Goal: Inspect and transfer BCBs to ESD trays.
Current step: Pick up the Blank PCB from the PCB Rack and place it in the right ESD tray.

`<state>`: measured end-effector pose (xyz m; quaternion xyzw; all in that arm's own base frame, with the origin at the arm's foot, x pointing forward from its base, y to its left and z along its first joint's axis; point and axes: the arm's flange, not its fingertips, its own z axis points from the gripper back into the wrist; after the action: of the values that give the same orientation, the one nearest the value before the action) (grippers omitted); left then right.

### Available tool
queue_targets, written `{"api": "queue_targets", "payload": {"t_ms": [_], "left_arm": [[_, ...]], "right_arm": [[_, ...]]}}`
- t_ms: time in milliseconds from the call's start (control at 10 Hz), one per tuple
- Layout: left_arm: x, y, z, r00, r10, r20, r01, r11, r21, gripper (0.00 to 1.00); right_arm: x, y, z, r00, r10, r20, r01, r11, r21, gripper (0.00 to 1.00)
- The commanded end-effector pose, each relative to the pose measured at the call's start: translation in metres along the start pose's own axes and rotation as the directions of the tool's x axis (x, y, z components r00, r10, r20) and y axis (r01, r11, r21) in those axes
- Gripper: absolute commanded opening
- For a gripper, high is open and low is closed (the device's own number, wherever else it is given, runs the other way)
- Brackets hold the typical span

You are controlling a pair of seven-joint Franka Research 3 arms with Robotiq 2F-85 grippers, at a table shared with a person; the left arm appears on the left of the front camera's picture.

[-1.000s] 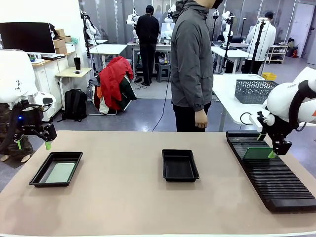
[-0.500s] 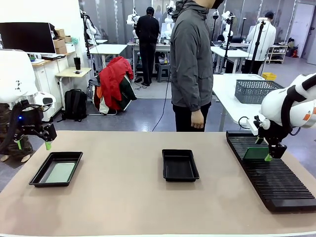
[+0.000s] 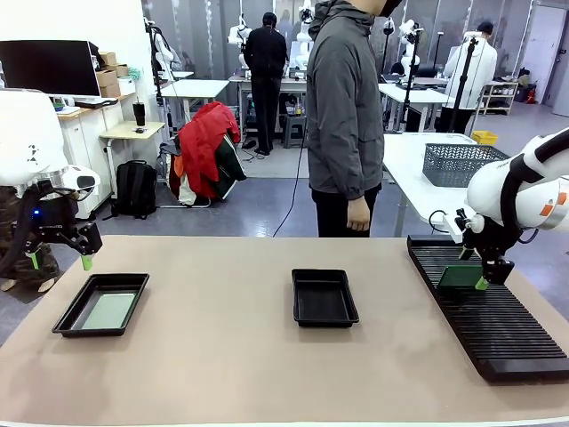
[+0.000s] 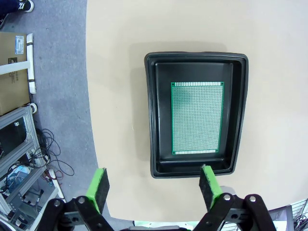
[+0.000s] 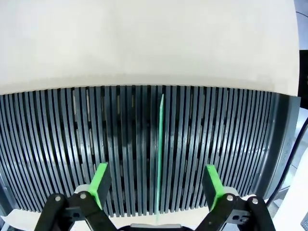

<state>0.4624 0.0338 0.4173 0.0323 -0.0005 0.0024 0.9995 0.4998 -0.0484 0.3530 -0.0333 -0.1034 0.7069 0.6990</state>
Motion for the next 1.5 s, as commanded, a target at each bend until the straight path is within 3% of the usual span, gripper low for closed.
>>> {"api": "queue_targets", "payload": {"t_ms": [0,400,1000,1400], "left_arm": [[0.0003,0.0008,-0.0006,1.000,0.003,-0.001,-0.003,1.000,0.000,1.00],[0.0003,0.0008,-0.0006,1.000,0.003,-0.001,-0.003,1.000,0.000,1.00],[0.0003,0.0008,-0.0006,1.000,0.003,-0.001,-0.003,1.000,0.000,1.00],[0.0003,0.0008,-0.0006,1.000,0.003,-0.001,-0.003,1.000,0.000,1.00]], "right_arm": [[-0.0011,0.0019,0.0018,1.000,-0.002,0.001,0.002,1.000,-0.004,1.00],[0.0039,-0.0009,0.0032,1.000,0.003,-0.014,-0.004,1.000,-0.007,1.00],[0.0009,-0.0021,0.0005,0.998,-0.001,-0.061,0.000,1.000,-0.016,0.76],[0.0011,-0.0019,0.0021,0.999,0.012,-0.037,-0.013,1.000,-0.020,0.60]]}}
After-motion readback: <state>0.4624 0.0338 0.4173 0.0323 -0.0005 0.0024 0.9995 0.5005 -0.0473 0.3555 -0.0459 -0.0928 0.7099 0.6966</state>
